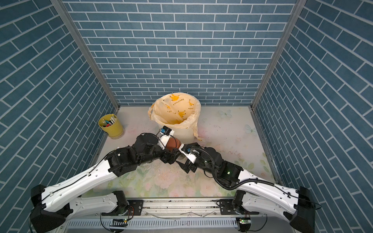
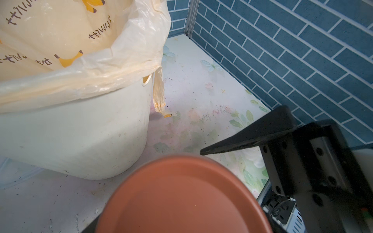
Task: Empty moldy tea leaves from jars
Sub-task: Pick up the jar from the center of the board.
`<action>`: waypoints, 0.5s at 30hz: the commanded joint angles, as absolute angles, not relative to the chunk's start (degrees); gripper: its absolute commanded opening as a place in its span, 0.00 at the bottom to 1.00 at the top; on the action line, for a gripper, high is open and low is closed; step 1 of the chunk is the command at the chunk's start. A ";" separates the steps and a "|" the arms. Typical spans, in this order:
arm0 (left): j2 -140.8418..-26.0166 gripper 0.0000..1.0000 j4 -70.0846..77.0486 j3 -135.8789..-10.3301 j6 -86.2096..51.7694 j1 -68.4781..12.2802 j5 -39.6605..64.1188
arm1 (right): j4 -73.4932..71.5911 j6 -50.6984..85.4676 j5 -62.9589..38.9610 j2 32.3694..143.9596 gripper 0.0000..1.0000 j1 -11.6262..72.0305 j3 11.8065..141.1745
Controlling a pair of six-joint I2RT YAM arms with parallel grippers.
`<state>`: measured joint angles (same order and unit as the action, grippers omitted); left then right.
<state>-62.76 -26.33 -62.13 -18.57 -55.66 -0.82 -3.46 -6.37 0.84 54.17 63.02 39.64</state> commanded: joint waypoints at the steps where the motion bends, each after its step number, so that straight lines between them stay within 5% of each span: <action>1: -62.27 0.00 -22.71 -63.95 -19.02 -55.05 1.54 | -7.64 -8.00 0.91 55.66 0.93 63.43 39.60; 11: -61.48 0.00 -22.23 -63.81 -19.86 -54.79 3.88 | -10.44 -7.94 2.95 58.45 0.88 63.40 39.51; 15: -61.08 0.00 -22.28 -63.42 -20.07 -54.72 4.98 | -11.33 -7.64 3.94 58.49 0.71 63.33 39.34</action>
<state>-62.70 -26.28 -62.13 -19.11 -54.85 3.05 -8.32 -6.31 2.02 58.28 63.07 39.57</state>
